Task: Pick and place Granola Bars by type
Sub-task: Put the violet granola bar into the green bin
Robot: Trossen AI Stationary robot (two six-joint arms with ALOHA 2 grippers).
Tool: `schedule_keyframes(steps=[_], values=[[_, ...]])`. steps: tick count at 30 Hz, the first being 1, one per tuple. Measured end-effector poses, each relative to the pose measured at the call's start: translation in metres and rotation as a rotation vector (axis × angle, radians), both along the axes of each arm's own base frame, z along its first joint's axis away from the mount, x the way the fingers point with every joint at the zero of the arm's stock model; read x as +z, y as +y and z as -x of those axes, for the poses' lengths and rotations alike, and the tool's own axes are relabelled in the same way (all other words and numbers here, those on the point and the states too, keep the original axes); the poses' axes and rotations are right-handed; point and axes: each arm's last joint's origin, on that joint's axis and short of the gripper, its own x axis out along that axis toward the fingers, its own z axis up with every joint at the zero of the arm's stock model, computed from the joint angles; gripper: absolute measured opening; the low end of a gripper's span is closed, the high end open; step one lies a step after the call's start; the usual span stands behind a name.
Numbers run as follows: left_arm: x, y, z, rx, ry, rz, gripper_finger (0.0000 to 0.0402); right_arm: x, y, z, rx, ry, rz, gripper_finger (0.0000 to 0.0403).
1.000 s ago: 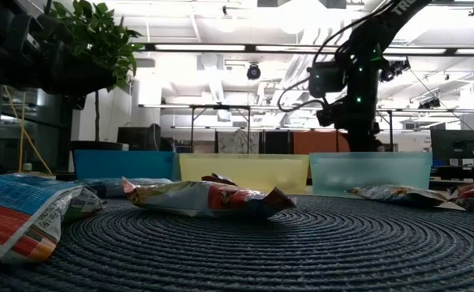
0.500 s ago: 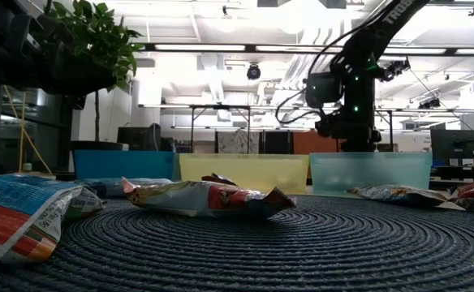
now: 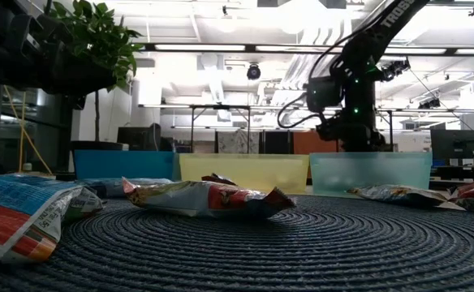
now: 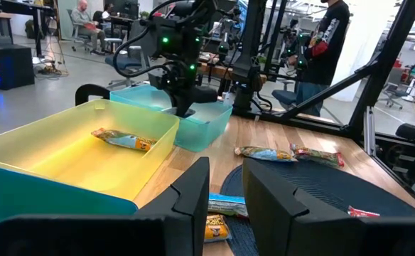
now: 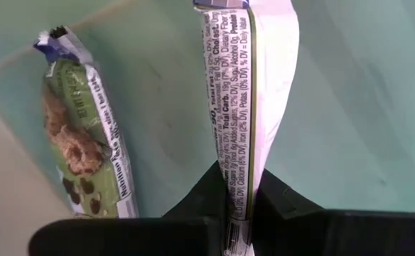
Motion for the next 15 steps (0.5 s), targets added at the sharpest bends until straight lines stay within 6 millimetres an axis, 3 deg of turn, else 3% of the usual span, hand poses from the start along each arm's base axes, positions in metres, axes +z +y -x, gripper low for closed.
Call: schedule_keyframes(steps=[15], values=[[0.0000,0.0000,0.0000,0.000,0.000,0.000,0.0082,0.0006,0.0001,0.0019,-0.003,0.021,-0.008,0.0100]])
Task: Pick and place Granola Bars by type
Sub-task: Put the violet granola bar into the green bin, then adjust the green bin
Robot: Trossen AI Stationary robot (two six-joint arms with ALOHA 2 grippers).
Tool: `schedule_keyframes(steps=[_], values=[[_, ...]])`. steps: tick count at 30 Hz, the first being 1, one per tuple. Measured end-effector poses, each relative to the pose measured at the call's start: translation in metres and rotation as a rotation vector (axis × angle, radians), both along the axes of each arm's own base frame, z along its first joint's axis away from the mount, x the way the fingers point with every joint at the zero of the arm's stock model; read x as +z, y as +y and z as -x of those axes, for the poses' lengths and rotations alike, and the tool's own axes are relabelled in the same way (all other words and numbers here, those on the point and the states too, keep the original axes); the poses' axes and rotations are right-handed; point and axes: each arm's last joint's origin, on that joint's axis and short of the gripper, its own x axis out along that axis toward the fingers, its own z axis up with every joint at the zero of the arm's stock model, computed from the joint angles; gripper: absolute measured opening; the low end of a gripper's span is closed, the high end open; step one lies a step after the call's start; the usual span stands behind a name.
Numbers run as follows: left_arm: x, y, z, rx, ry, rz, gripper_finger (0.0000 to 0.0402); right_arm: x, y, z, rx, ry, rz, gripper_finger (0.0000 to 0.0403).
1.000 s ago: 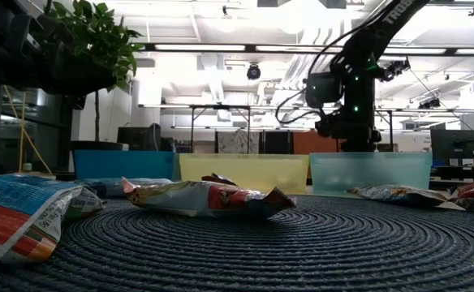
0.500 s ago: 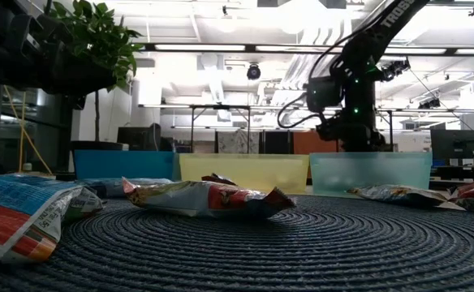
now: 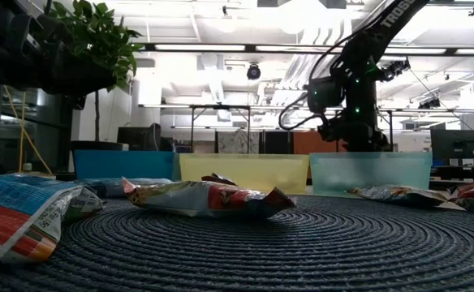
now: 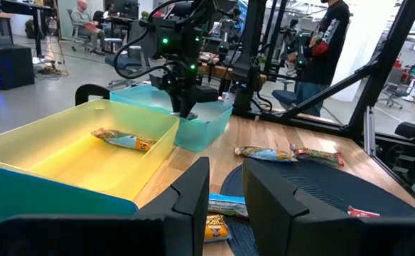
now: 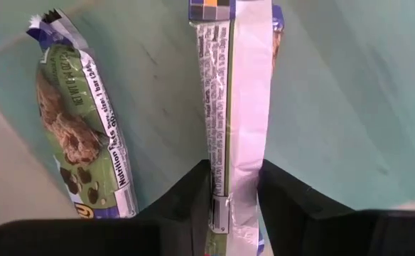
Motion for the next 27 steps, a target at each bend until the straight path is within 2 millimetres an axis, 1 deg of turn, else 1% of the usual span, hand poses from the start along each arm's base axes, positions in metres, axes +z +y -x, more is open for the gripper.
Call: schedule_keyframes(steps=[4,10,14,18,22,25,27], values=[[0.000,0.000,0.000,0.000,0.000,0.000,0.0082,0.004,0.000,0.001,-0.005,-0.014,0.011,0.0103],[0.000,0.000,0.000,0.000,0.000,0.000,0.0082,0.018,0.000,0.005,-0.013,-0.041,0.068,0.0106],[0.000,0.000,0.000,0.000,0.000,0.000,0.0082,0.028,0.000,0.010,-0.015,-0.098,0.049,0.0129],[0.000,0.000,0.000,0.000,-0.001,0.000,0.0082,0.040,0.002,0.014,-0.010,-0.140,0.054,0.0165],[0.000,0.000,0.000,0.000,0.000,0.000,0.0082,0.056,0.007,0.018,0.005,-0.236,0.048,0.0188],[0.000,0.000,0.000,0.000,0.000,0.000,0.0082,0.073,0.012,0.020,0.036,-0.369,0.041,0.0186],[0.000,0.000,0.000,0.000,0.000,0.000,0.0082,0.085,0.015,0.021,0.055,-0.476,0.043,0.0174]])
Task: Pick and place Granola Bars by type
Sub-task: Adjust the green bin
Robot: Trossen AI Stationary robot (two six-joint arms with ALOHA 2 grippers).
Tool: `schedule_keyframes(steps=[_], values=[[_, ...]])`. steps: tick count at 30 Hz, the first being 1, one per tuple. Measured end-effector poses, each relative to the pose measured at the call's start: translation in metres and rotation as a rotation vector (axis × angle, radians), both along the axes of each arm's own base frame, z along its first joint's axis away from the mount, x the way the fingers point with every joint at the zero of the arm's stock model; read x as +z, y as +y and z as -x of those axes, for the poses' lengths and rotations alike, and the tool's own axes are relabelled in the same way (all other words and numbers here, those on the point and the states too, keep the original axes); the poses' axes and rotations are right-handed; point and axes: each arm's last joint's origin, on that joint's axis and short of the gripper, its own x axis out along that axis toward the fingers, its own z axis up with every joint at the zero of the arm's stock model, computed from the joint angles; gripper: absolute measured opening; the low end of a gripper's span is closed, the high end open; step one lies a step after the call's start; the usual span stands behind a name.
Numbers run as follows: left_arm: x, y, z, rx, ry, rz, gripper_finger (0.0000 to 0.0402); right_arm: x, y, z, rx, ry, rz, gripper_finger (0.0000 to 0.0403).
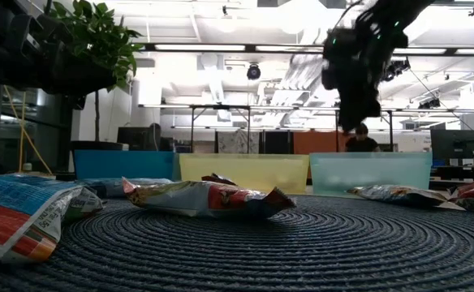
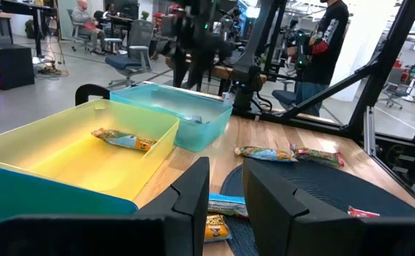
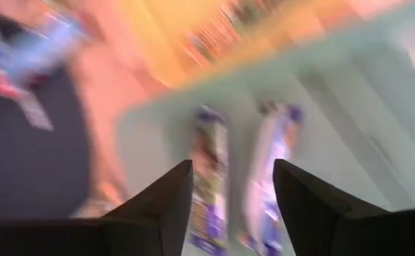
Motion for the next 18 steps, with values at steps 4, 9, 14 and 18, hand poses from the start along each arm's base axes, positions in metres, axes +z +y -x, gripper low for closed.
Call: schedule_keyframes(steps=[4,9,14,18], values=[[0.000,0.000,0.000,0.000,0.000,0.000,0.0082,0.026,0.007,0.003,0.027,-0.215,-0.003,0.0130],[0.000,0.000,0.000,0.000,0.000,0.000,0.0082,0.050,0.017,0.004,0.128,-0.433,-0.059,0.0060],[0.000,0.000,0.000,0.000,0.000,0.000,0.0082,0.059,0.037,-0.004,0.283,-0.528,-0.123,0.0005],[0.000,0.000,0.000,0.000,0.000,0.000,0.0082,0.059,0.059,-0.015,0.372,-0.518,-0.123,0.0012]])
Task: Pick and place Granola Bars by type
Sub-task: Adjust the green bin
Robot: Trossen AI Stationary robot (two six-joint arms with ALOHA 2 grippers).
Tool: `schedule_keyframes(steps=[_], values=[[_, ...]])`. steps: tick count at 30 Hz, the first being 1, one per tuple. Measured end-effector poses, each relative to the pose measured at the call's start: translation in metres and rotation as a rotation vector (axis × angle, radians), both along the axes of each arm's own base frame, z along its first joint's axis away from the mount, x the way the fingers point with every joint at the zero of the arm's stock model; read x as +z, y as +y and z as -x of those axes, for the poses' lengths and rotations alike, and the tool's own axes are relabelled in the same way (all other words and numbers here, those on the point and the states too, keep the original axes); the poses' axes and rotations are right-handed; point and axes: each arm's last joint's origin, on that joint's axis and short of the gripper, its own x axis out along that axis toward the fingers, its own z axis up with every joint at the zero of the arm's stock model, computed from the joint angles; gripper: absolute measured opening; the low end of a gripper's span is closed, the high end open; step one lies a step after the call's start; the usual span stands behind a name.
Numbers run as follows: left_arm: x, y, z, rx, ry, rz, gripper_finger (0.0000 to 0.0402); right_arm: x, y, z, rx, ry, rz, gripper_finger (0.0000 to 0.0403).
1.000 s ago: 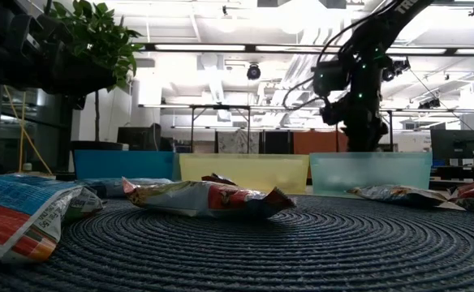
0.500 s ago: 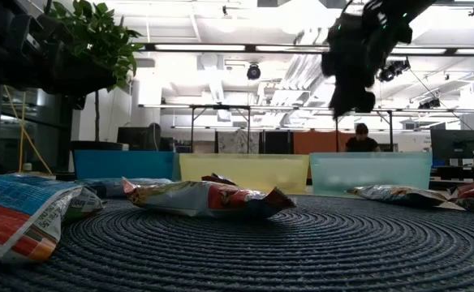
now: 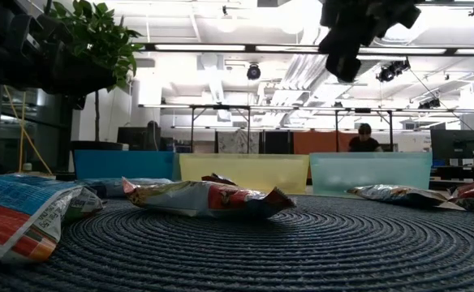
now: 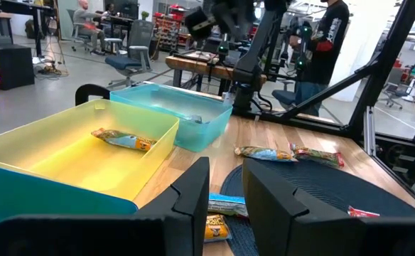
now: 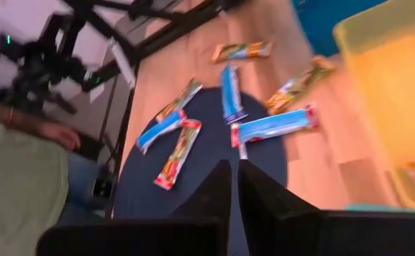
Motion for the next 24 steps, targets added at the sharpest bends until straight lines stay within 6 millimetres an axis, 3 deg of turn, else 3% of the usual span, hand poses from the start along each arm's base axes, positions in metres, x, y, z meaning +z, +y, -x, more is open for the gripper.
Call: schedule_keyframes(steps=[6,11,24], values=[[0.000,0.000,0.000,0.000,0.000,0.000,0.0082,-0.013,0.035,-0.020,0.068,0.101,0.059,0.0003],[0.000,0.000,0.000,0.000,0.000,0.000,0.0082,-0.041,0.057,-0.034,0.060,0.311,0.110,0.0001],[0.000,0.000,0.000,0.000,0.000,0.000,0.0082,-0.102,0.077,-0.062,-0.082,0.638,0.222,0.0000]])
